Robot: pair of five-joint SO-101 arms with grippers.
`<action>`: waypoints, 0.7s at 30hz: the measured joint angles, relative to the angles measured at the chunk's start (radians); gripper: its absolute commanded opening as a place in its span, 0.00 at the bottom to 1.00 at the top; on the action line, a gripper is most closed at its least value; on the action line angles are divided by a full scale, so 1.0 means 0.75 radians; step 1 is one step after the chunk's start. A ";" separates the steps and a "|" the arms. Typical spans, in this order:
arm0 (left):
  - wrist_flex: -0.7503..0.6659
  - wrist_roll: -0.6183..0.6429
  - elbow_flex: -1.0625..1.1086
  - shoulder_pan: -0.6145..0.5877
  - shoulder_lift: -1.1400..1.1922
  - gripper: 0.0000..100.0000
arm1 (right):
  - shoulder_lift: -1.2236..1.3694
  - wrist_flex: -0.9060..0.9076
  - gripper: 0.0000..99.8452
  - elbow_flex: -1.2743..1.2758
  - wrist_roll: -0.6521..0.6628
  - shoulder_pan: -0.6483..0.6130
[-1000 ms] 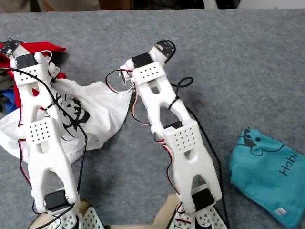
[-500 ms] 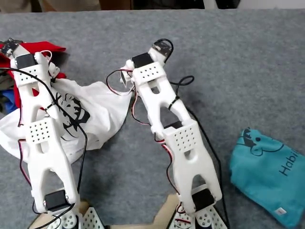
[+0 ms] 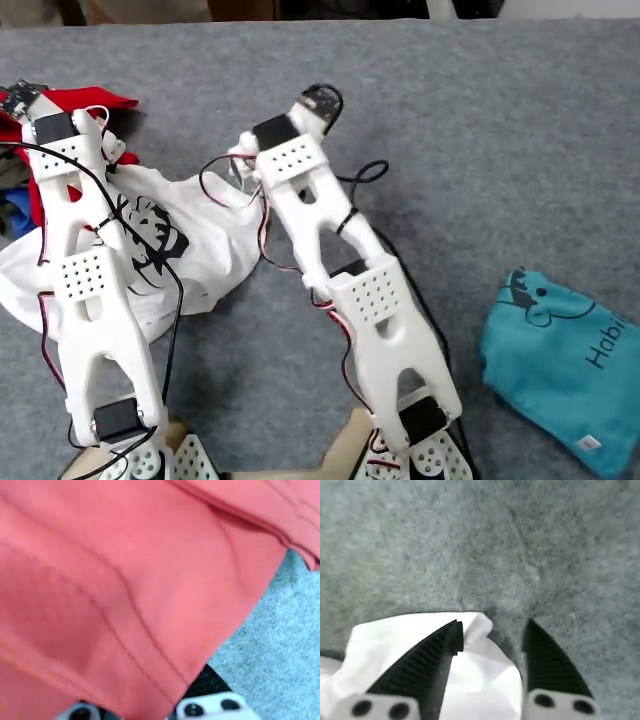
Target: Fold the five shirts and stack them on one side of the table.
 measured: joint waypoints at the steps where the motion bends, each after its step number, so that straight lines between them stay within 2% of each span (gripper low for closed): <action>1: 0.000 0.000 0.000 0.000 0.000 0.02 | 0.016 -0.006 0.14 -0.014 -0.002 0.000; 21: 0.000 0.000 0.000 0.000 0.000 0.02 | 0.096 -0.012 0.14 -0.200 -0.002 -0.002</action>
